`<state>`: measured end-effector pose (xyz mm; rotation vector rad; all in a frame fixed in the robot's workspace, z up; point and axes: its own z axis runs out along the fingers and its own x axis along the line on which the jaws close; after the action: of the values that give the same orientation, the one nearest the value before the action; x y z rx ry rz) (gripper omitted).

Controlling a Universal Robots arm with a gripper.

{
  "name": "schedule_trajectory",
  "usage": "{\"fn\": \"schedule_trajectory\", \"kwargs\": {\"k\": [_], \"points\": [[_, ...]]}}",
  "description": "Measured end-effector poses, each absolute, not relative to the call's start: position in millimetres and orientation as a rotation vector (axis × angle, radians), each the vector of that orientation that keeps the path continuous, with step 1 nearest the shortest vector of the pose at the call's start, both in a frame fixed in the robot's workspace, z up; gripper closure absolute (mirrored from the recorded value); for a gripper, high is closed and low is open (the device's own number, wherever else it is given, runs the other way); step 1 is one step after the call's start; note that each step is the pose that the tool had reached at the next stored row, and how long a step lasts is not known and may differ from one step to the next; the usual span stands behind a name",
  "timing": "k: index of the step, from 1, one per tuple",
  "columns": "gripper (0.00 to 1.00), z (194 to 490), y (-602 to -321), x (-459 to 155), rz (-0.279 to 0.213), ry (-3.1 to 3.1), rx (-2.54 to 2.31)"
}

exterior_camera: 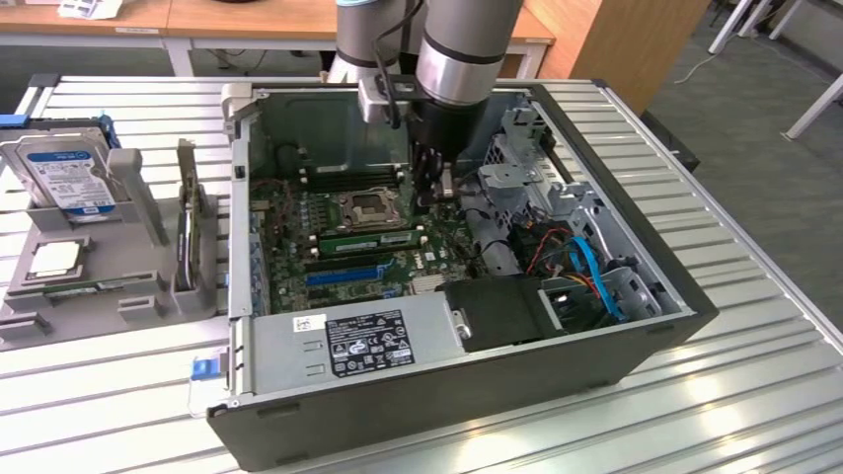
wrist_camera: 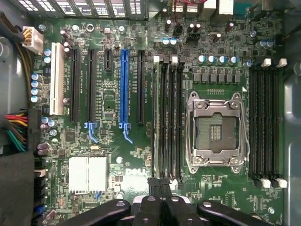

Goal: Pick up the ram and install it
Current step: 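Press down the ram until it locks into place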

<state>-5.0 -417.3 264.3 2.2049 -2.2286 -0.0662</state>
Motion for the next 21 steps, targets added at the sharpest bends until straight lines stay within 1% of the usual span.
{"fn": "schedule_trajectory", "kwargs": {"k": [14, 21], "points": [[0.9, 246, -417, -5, -0.066, -2.229, 2.205], [0.9, 244, -417, -4, -0.066, -2.229, 2.205]]}}
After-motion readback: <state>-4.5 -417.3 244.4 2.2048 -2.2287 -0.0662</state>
